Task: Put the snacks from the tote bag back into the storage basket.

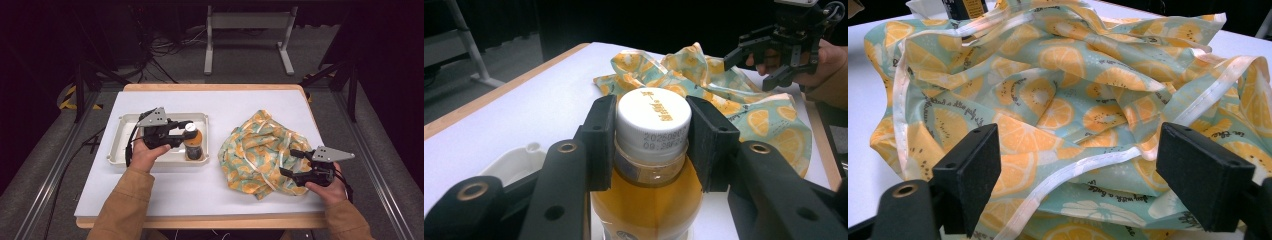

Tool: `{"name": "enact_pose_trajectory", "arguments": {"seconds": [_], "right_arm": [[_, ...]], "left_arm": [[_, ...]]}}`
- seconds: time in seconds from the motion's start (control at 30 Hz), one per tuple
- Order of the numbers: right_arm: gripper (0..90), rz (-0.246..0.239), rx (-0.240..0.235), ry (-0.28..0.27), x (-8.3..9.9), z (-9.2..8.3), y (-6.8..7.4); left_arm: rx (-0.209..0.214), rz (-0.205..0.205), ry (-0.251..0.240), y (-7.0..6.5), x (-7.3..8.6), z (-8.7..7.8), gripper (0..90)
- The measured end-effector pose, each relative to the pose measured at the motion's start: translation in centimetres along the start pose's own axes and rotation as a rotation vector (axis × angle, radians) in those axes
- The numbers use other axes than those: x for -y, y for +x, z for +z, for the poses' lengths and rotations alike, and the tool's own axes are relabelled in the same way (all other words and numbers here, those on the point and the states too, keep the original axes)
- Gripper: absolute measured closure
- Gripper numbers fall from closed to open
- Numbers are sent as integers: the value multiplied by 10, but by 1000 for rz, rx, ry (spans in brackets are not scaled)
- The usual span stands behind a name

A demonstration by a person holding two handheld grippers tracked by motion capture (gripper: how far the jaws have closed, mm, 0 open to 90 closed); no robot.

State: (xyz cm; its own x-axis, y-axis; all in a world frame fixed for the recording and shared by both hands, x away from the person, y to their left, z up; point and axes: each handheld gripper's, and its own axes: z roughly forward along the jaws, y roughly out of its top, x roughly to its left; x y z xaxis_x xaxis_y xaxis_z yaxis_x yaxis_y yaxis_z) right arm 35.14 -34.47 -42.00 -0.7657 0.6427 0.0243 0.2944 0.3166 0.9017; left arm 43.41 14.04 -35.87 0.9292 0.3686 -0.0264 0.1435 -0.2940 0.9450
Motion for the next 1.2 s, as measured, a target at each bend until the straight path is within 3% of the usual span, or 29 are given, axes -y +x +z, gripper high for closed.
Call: {"name": "enact_pose_trajectory", "arguments": {"seconds": [0.27,0.37,0.47,0.63,0.73,0.8,0.97,1.1,1.2], "right_arm": [[187,-2,0,2,0,0,0],[187,0,-1,1,0,0,0],[186,1,-2,1,0,1,0],[186,1,1,3,0,1,0],[186,-2,3,1,0,1,0],[186,-1,1,2,0,1,0],[186,-1,2,0,0,1,1],[186,-1,2,0,0,1,0],[186,3,6,-2,0,0,0]], "left_arm": [[-1,-3,-4,-2,2,-3,575],[-6,-39,-22,-2,1,-5,513],[-26,-63,-49,-1,-2,-8,363],[-57,-56,-48,-8,-10,-14,290],[-140,-54,14,-13,-16,-19,293],[-165,-50,39,-16,-18,-22,300],[-159,-50,24,-24,-20,-38,287],[-173,-47,61,-31,-16,-55,278],[-174,-57,60,-34,-11,-64,272]]}}
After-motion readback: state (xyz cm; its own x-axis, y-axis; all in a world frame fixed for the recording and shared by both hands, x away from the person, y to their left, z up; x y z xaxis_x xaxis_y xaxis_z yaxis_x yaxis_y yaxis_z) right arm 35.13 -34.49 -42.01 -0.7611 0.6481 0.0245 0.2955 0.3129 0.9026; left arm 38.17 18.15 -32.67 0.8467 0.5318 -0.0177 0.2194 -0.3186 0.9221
